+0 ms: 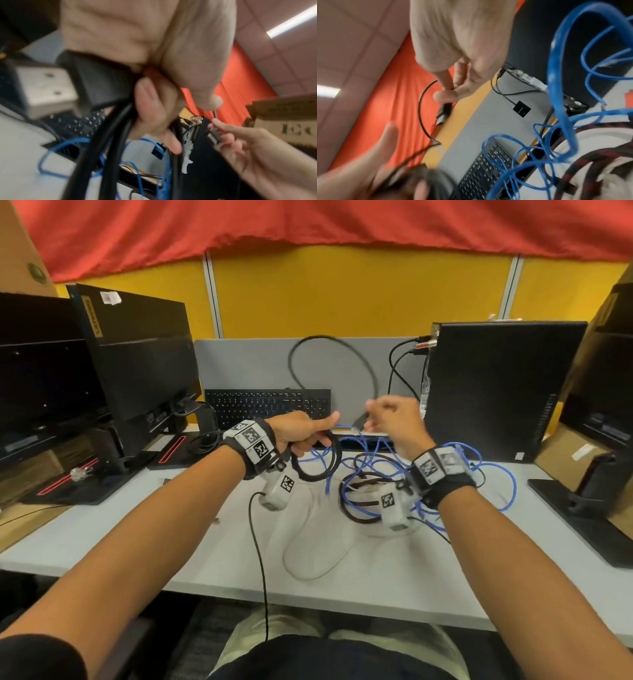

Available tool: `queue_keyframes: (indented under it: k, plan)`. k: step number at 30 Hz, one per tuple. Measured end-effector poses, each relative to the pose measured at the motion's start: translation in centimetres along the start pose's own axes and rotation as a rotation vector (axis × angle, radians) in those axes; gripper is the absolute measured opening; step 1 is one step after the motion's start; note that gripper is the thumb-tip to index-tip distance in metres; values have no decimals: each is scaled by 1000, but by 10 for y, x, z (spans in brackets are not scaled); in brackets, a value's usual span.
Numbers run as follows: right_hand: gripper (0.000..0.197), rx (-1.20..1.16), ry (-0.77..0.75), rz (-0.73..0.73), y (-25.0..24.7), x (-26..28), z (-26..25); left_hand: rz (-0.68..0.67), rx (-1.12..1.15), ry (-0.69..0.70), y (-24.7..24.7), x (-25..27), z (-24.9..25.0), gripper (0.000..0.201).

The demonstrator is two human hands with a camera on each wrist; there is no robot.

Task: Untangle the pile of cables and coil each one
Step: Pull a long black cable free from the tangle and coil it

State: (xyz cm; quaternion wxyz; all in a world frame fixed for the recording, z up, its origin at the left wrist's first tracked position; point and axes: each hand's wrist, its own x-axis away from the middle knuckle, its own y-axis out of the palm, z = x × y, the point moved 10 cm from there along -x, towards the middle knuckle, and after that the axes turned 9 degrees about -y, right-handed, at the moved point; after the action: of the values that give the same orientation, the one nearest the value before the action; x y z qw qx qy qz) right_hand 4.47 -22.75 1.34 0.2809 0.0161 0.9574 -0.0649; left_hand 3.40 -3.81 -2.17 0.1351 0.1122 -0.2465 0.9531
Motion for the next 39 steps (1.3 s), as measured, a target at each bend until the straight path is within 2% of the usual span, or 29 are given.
queue_keyframes:
  k: [3,6,7,9,11,14,17,19,21,23,25,28,32,34,35,36,38,39]
  plan:
    - [17,-188,172,307,-53,-8,25,-44,-148,-25,-1,7,-9,80]
    - [5,-348,385,441,-78,0,63,33,-250,-15,-22,8,-5,74]
    - [4,-376,438,416,-77,3,72,33,-244,-14,-29,10,-3,68]
    - [2,-296,544,226,-64,9,88,31,-221,0,-44,13,2,56]
    - [5,-123,593,78,-61,15,100,165,-327,19,-69,18,12,49]
    - [8,194,582,65,-79,17,106,593,-752,50,-117,33,39,47]
    - [28,699,455,-10,-86,8,90,896,-951,44,-149,52,60,44]
    - [27,844,341,28,-83,3,67,1011,-1013,89,-156,58,74,45]
    - [19,874,247,68,-75,-4,45,1081,-1049,147,-153,62,86,48]
    - [20,898,202,-27,-58,-12,31,1129,-1049,208,-148,64,97,49]
    - [28,920,150,-191,-36,-16,18,1156,-1048,260,-144,65,108,46]
    - [56,732,25,-327,-5,-17,0,1147,-1029,299,-142,63,117,43]
    - [71,610,-128,-183,-3,-15,-23,1110,-1042,243,-153,55,113,47]
    - [79,556,-242,-144,-1,-10,-38,1050,-1095,197,-163,46,104,46]
    - [74,519,-301,-142,-1,-8,-43,1005,-1124,187,-169,42,99,46]
    - [60,455,-337,-141,-2,-5,-46,944,-1146,183,-174,36,90,46]
    - [29,164,-276,-137,-10,-2,-44,788,-1165,190,-178,28,76,49]
    - [27,-45,-210,-139,-12,-2,-39,707,-1162,205,-178,25,70,49]
